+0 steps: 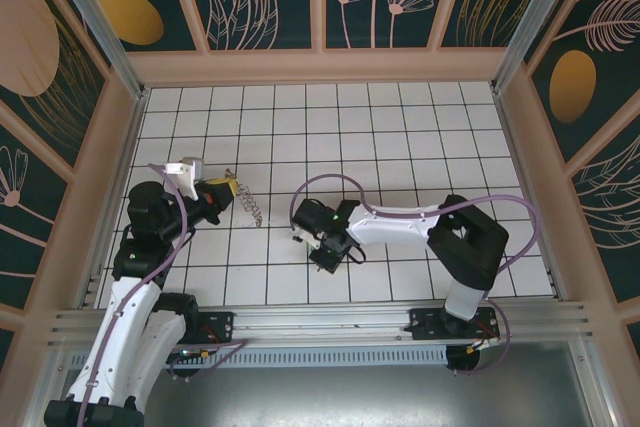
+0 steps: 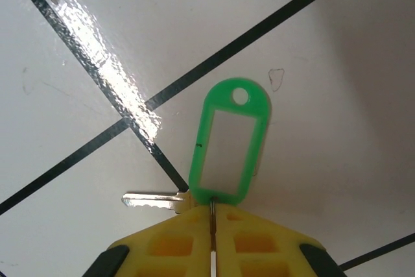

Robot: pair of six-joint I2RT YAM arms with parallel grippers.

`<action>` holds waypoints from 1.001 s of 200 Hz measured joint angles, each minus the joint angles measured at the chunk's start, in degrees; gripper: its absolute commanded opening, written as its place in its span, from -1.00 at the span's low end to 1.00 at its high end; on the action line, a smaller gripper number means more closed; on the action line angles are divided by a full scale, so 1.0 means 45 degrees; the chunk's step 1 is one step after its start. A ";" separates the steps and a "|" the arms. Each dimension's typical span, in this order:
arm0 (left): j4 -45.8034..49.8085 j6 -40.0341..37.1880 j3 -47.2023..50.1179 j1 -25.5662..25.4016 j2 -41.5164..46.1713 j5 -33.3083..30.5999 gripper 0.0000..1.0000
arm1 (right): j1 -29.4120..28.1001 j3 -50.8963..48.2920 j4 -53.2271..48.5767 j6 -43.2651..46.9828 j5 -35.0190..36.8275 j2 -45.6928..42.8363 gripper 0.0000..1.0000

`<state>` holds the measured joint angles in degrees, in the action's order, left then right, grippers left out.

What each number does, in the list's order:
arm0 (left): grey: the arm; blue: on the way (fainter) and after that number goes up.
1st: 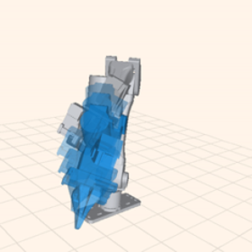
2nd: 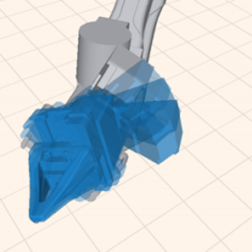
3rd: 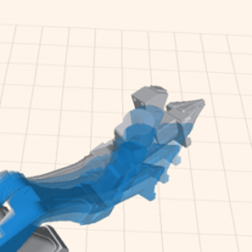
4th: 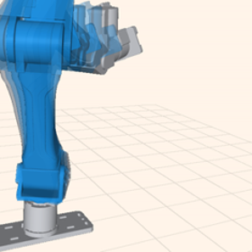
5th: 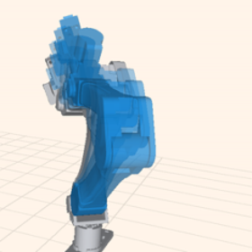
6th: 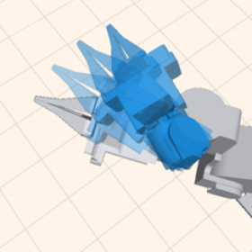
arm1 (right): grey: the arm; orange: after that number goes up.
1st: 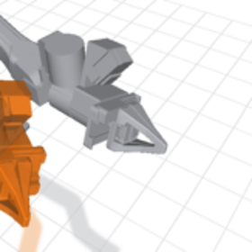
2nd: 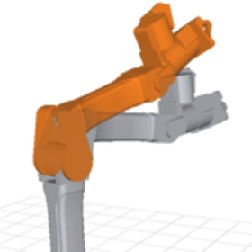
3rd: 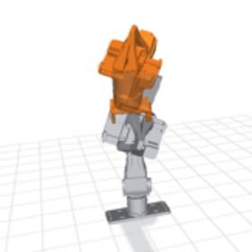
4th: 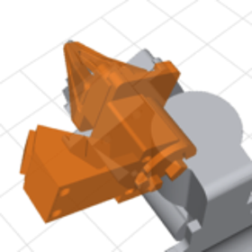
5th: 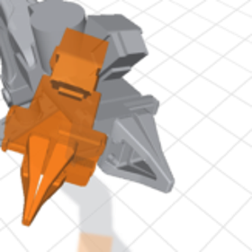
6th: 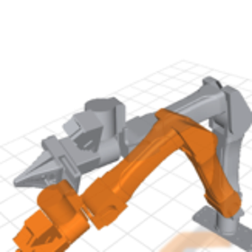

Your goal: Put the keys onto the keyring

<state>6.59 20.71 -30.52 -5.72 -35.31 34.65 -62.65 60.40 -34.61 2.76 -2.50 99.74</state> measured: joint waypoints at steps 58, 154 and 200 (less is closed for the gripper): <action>0.0000 0.0000 0.0005 0.0000 -0.0024 -0.0039 -1.00 | 0.0029 -0.0359 0.0321 0.0029 -0.0146 -0.0389 -1.00; -0.0321 0.0233 -0.0044 0.0000 -0.0194 0.1224 -1.00 | -0.0665 -0.3487 0.3993 0.0000 -0.0568 -0.7708 -1.00; 0.0476 -0.0714 -0.1807 -0.0214 -0.0408 0.2540 -1.00 | -0.1530 -0.5527 0.7791 0.0729 -0.0316 -1.1749 -1.00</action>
<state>8.73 17.50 -38.65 -6.68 -37.15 46.09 -69.54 35.53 0.45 6.04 -3.92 46.87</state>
